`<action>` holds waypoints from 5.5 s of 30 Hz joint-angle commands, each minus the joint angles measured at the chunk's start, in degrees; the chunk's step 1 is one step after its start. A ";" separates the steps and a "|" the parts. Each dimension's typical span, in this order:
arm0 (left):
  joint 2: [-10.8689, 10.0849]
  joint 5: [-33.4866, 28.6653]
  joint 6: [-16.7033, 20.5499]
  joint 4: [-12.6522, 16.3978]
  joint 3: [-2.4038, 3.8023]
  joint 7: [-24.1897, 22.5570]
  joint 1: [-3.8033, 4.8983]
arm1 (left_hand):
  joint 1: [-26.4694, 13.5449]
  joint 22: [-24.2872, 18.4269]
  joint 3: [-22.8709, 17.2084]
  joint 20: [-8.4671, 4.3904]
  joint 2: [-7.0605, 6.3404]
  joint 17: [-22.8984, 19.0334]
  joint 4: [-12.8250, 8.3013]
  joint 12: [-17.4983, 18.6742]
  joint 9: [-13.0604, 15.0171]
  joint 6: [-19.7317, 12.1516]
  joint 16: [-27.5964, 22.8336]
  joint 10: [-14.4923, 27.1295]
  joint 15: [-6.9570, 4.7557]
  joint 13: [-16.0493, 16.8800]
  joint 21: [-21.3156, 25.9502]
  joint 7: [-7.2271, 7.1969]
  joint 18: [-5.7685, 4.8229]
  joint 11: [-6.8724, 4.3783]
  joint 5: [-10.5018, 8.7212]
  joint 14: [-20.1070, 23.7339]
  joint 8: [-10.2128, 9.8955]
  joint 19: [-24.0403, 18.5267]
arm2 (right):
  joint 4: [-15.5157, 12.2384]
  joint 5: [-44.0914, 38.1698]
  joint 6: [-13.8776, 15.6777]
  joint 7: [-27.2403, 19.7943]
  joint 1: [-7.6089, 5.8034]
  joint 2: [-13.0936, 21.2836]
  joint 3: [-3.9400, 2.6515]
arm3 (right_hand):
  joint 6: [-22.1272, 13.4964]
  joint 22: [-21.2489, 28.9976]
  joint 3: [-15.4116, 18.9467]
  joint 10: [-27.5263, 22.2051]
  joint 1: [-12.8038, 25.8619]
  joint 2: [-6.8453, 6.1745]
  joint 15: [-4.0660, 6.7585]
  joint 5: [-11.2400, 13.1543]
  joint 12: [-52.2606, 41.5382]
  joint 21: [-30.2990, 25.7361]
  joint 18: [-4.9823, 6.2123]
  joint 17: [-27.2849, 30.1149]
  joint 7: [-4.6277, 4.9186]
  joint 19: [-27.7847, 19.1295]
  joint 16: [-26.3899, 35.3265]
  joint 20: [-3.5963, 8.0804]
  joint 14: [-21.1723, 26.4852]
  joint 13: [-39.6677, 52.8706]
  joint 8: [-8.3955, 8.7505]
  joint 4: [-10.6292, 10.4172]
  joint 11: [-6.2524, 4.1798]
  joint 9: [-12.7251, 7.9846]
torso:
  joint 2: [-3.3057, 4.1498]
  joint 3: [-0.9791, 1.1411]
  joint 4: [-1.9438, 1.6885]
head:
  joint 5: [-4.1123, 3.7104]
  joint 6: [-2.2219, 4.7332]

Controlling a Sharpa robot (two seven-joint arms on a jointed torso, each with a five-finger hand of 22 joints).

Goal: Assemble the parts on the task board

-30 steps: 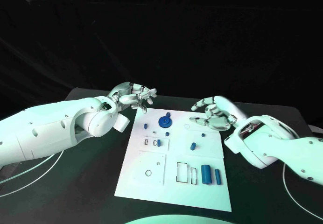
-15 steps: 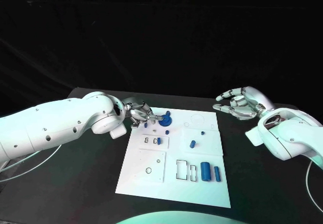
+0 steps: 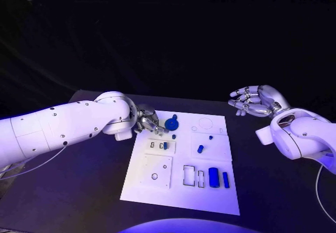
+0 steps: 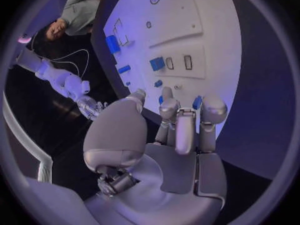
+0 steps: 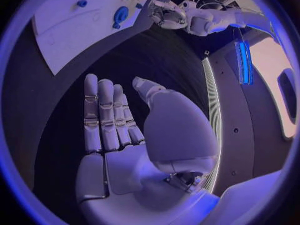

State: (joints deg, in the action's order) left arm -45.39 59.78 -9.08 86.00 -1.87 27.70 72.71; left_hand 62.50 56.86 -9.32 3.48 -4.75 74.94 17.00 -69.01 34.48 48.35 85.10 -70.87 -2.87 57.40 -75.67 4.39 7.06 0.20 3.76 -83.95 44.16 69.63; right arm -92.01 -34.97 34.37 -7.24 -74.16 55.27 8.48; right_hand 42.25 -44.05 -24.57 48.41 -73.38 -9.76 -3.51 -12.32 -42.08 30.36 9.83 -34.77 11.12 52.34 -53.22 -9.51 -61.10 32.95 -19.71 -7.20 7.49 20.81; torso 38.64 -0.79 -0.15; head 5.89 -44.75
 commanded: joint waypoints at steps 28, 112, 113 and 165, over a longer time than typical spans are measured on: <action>5.01 -0.25 -5.03 -3.07 -2.21 1.84 0.67 | 1.39 0.62 2.71 0.42 0.78 5.34 -0.10 4.46 -0.06 -3.56 0.06 5.01 0.68 -7.06 -0.60 1.05 -0.71 1.09 0.14 -2.87 -2.29 0.04 | 2.42 13.83 -0.47 -10.82 0.28 -1.89 0.10 | 4.91 13.77 -6.20 7.79 2.13 -1.25 -2.95 -2.87 18.95 -15.65 0.58 13.59 2.06 -3.73 26.44 -3.56 4.83 -27.39 4.12 2.21 1.74 -3.42 | -0.01 0.05 -0.14 | 0.14 -1.09; 4.42 -9.81 -3.38 -3.50 -2.93 1.48 0.57 | 13.95 4.88 -39.13 0.26 -6.43 7.96 -7.27 4.08 5.37 -2.94 1.75 2.73 0.17 -8.57 -3.31 0.60 -1.22 0.42 0.44 -3.83 -0.69 1.33 | 5.53 14.64 -0.83 -4.91 1.74 -3.65 0.46 | 2.67 17.69 -4.49 4.90 4.16 -0.07 -4.88 -6.60 19.76 -20.45 0.39 15.39 3.56 -7.24 31.37 -5.44 8.18 -29.16 6.57 1.97 3.36 -4.27 | 0.00 0.02 -0.01 | 0.35 -0.93; 4.25 -10.30 -2.89 -3.35 -2.90 1.45 0.57 | 13.58 5.39 -39.80 0.20 -6.87 8.29 -7.83 3.70 5.51 -2.65 1.90 2.18 0.07 -8.05 -3.57 0.52 -1.31 0.34 0.66 -3.97 -0.57 1.73 | 5.52 14.65 -0.83 -4.93 1.74 -3.64 0.46 | 2.67 17.69 -4.49 4.90 4.16 -0.07 -4.88 -6.60 19.76 -20.45 0.39 15.39 3.56 -7.24 31.37 -5.44 8.18 -29.16 6.57 1.97 3.36 -4.27 | 0.00 0.02 -0.01 | 0.35 -0.93; 2.73 0.15 1.07 -0.53 -3.21 2.26 -2.08 | 4.63 8.87 -46.39 -1.12 -10.32 10.64 -14.23 -0.25 7.77 0.94 2.97 -3.19 -1.30 -2.30 -5.40 -1.02 -1.94 -1.18 10.37 -4.88 1.74 4.40 | 5.90 16.28 -0.69 -7.80 1.89 -3.44 0.50 | 2.71 18.88 -3.90 3.87 4.02 -0.18 -5.14 -9.54 18.31 -21.48 0.55 16.11 3.58 -7.25 31.16 -5.83 9.47 -29.11 6.39 2.83 3.43 -4.10 | 0.04 0.00 -0.09 | 0.82 -2.13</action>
State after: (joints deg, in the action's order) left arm -42.83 59.39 -6.34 85.42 -5.06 29.88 70.68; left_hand 67.45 65.78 -44.21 2.36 -15.48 74.90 14.37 -69.06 40.60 48.80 87.82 -73.65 -3.68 55.05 -80.82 3.79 6.20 -1.13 13.83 -83.94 45.68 73.82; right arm -86.04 -18.23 34.26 -14.59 -72.30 51.85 8.98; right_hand 45.20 -25.24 -28.46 52.56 -68.81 -10.01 -8.70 -21.74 -23.52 9.12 9.76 -18.74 11.49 45.41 -22.08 -15.06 -52.18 3.78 -13.50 -4.65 10.93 16.64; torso 38.68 -0.79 -0.18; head 6.60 -46.88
